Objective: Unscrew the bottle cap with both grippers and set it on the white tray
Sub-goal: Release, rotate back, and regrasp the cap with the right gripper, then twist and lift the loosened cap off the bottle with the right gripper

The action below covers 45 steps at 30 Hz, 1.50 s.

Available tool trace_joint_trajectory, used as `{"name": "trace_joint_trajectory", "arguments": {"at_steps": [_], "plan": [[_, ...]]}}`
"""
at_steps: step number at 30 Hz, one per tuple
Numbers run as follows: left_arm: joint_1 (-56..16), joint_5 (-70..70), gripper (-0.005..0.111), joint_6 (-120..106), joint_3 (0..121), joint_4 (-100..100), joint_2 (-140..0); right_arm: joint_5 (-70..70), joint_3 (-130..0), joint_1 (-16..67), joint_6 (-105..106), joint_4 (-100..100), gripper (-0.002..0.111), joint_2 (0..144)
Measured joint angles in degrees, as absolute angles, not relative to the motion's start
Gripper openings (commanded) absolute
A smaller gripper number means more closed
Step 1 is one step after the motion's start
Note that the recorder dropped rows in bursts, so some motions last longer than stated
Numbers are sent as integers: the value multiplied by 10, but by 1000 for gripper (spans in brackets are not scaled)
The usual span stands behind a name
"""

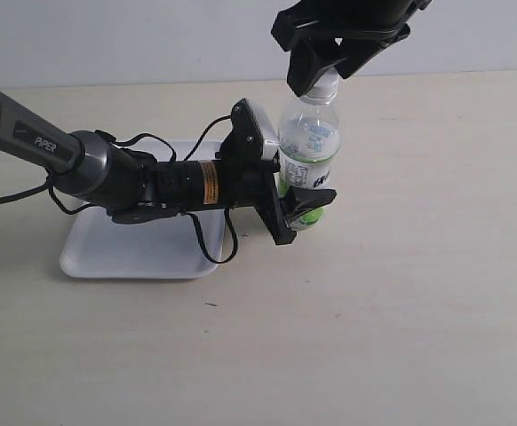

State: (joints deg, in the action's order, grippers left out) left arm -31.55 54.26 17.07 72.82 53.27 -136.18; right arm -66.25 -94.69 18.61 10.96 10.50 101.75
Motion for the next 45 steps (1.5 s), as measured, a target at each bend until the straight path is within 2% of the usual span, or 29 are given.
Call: {"name": "trace_joint_trajectory", "arguments": {"at_steps": [7, 10, 15, 23, 45], "plan": [[-316, 543, 0, 171, 728, 533, -1362, -662, -947, 186, 110, 97, 51, 1028], [-316, 541, 0, 172, 728, 533, -1362, -657, -947, 186, 110, 97, 28, 1030], [-317, 540, 0, 174, 728, 531, -1361, -654, -947, 186, 110, 97, 1, 1030], [-317, 537, 0, 175, 728, 531, -1360, -654, -947, 186, 146, 97, 0, 1030], [-317, 538, 0, 170, 728, 536, -1360, -660, -947, 186, 678, 106, 0, 1030]]}}
